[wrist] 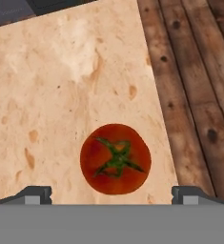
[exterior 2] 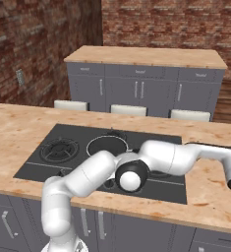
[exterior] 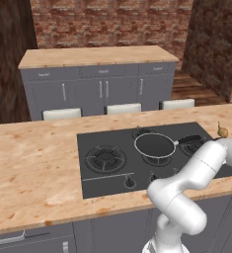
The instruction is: Place the pan on the front center burner on the stove. Then place the tomato and the onion in the pan and turn on the front center burner.
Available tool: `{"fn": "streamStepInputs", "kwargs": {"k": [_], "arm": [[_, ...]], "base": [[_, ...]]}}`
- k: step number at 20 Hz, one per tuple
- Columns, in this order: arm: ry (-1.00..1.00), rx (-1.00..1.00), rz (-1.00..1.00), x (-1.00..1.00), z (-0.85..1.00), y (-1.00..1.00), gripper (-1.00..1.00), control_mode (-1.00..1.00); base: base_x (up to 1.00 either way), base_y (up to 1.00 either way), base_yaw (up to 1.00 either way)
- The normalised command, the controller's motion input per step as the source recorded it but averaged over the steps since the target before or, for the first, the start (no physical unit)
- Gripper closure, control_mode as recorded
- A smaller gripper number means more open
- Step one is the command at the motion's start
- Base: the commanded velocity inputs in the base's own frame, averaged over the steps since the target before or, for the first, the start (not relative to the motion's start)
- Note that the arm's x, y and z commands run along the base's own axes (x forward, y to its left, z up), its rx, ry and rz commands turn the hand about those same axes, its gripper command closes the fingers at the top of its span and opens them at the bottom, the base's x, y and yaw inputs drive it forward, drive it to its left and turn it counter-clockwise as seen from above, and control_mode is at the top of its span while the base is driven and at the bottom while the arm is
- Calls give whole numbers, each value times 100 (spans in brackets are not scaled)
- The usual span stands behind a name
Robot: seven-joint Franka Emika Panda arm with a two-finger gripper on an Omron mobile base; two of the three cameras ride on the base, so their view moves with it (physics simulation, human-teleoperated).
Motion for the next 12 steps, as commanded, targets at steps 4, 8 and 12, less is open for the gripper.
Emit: {"fn": "streamStepInputs", "kwargs": {"k": [4,8,12], "arm": [[0,0,0,2,-18,-11,-100,-100],[0,0,0,1,-16,-11,-100,-100],[0,0,0,2,-14,-20,-100,-100]], "base": [[0,0,0],[0,0,0],[0,0,0]]}}
